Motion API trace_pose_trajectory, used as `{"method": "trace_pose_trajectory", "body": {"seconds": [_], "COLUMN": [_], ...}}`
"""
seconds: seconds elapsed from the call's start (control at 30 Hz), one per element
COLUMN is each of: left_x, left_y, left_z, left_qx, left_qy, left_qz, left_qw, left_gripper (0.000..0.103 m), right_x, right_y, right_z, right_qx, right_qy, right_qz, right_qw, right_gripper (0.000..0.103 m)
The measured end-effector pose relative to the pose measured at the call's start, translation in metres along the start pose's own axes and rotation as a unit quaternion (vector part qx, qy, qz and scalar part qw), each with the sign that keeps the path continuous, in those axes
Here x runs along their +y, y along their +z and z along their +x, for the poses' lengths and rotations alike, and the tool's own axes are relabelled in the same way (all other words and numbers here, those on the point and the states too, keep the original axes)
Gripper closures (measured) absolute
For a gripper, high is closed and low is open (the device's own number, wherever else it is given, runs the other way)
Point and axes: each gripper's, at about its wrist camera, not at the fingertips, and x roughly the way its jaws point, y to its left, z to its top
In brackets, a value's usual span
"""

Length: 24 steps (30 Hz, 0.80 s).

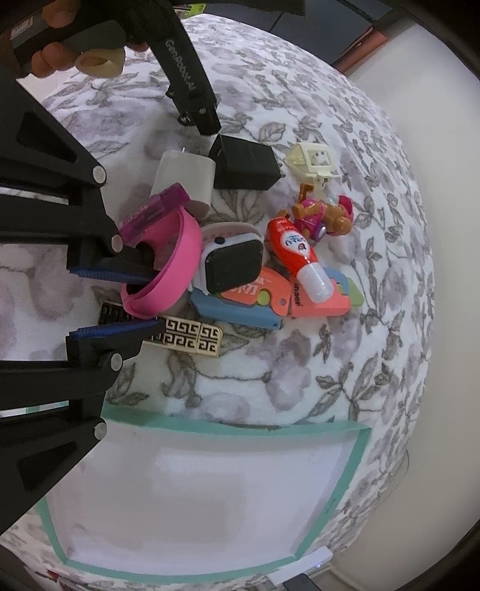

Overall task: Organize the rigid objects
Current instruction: 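Carry the black car with the left tool while the right carries the pink band to the tray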

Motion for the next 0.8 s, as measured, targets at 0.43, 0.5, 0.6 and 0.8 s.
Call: {"method": "trace_pose_trajectory", "body": {"seconds": [0.43,0.5,0.6,0.8], "left_x": [-0.023,-0.032,-0.053,-0.109], "left_y": [0.009,0.013,0.018,0.016], "left_z": [-0.050,-0.065,-0.094,-0.145], "left_qx": [-0.032,-0.046,-0.070,-0.115], "left_qy": [0.009,0.006,-0.010,-0.057], "left_qz": [0.006,0.012,0.021,0.054], "left_qw": [0.9994,0.9988,0.9973,0.9903], "left_gripper": [0.027,0.027,0.027,0.027], "right_x": [-0.020,-0.028,-0.043,-0.092], "right_y": [0.003,0.004,0.004,0.004], "right_z": [-0.041,-0.060,-0.085,-0.116], "right_qx": [-0.058,-0.090,-0.131,-0.185], "right_qy": [0.025,0.022,0.014,-0.038], "right_qz": [0.041,0.053,0.080,0.149], "right_qw": [0.997,0.994,0.988,0.971], "right_gripper": [0.083,0.083,0.083,0.083]}}
